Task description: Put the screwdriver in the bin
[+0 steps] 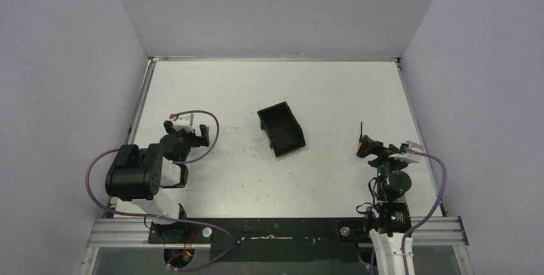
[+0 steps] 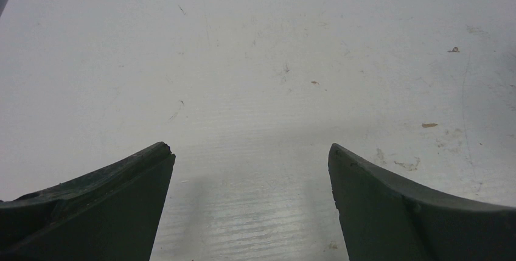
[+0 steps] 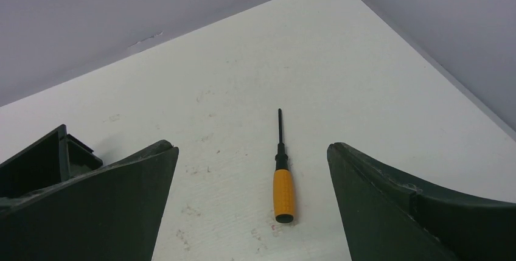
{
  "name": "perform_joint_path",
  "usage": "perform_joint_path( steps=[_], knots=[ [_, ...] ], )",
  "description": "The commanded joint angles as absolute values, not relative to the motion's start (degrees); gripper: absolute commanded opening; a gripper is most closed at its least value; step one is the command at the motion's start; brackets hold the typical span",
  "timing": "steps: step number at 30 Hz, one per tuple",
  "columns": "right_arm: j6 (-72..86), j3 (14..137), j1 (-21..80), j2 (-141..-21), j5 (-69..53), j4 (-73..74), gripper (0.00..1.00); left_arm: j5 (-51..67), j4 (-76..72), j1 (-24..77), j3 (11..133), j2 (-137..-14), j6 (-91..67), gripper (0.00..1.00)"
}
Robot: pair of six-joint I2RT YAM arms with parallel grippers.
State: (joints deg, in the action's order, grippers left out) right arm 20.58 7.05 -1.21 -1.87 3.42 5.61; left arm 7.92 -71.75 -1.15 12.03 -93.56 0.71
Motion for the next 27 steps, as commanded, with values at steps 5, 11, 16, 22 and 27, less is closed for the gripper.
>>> perform_joint_path(
  steps=[5, 11, 16, 22, 27],
  knots=[
    [20.52, 10.64, -1.67, -3.79, 3.79, 3.56, 1.00, 7.82, -73.61, -0.88, 12.74, -92.64, 0.82, 0.97],
    [19.31, 22.50, -1.67, -14.54, 6.26, 3.76, 1.00, 7.82, -73.61, -0.87, 12.74, -92.64, 0.84, 0.97],
    [16.57, 40.19, -1.66, -33.39, 9.58, 11.27, 1.00, 7.82, -73.58, -0.92, 12.75, -92.70, 0.86, 0.97],
    [14.83, 56.39, -1.67, -58.34, 9.49, 25.06, 1.00, 7.83, -73.59, -0.88, 12.77, -92.64, 0.80, 0.97],
    [13.10, 59.75, -1.66, -74.65, 4.05, 28.58, 1.00, 7.82, -73.56, -0.88, 12.75, -92.65, 0.87, 0.97]
  ],
)
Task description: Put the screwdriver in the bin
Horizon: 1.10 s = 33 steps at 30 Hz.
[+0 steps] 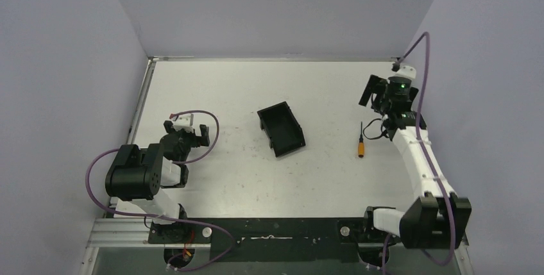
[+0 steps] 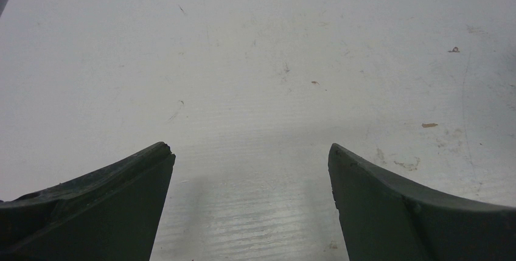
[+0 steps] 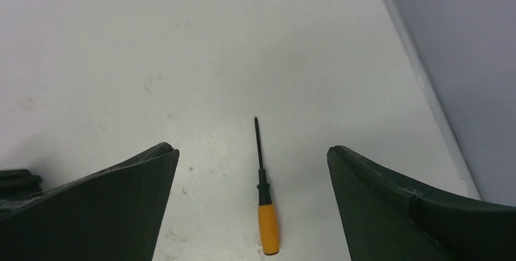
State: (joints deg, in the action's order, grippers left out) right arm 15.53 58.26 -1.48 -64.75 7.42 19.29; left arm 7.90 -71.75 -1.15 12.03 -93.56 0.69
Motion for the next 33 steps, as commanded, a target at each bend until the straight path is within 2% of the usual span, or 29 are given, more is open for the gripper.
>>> perform_joint_path(
  steps=[1, 8, 11, 13, 17, 18, 24, 28, 33],
  knots=[
    [12.67, 59.73, -1.67, -78.47, 3.97, 28.80, 1.00, 7.82, -73.58, -0.92, 12.81, -92.64, 0.80, 0.97],
    [12.22, 55.30, -1.75, -92.16, 2.11, 25.25, 1.00, 7.82, -73.57, -0.88, 12.74, -92.64, 0.83, 0.97],
    [12.04, 53.86, -1.75, -94.98, 0.49, 24.16, 0.87, 7.82, -73.61, -0.88, 12.74, -92.66, 0.84, 0.97],
    [12.05, 53.26, -1.73, -95.93, 0.44, 23.77, 0.69, 7.82, -73.57, -0.88, 12.76, -92.65, 0.88, 0.97],
    [11.47, 53.99, -1.76, -96.15, -1.37, 25.19, 0.11, 7.83, -73.61, -0.88, 12.77, -92.64, 0.80, 0.97],
    [11.37, 54.51, -1.68, -95.61, -1.71, 25.79, 0.00, 7.82, -73.61, -0.90, 12.79, -92.65, 0.84, 0.97],
    [9.62, 61.16, -0.36, -87.38, -4.27, 30.11, 0.00, 7.82, -73.59, -0.88, 12.80, -92.69, 0.79, 0.97],
    [7.27, 68.57, 5.69, -82.02, -2.62, 32.20, 0.00, 7.82, -73.58, -0.88, 12.81, -92.64, 0.81, 0.97],
    [3.85, 77.02, 17.84, -79.78, -3.23, 29.21, 0.00, 7.82, -73.53, -0.88, 12.83, -92.65, 0.79, 0.97]
  ],
)
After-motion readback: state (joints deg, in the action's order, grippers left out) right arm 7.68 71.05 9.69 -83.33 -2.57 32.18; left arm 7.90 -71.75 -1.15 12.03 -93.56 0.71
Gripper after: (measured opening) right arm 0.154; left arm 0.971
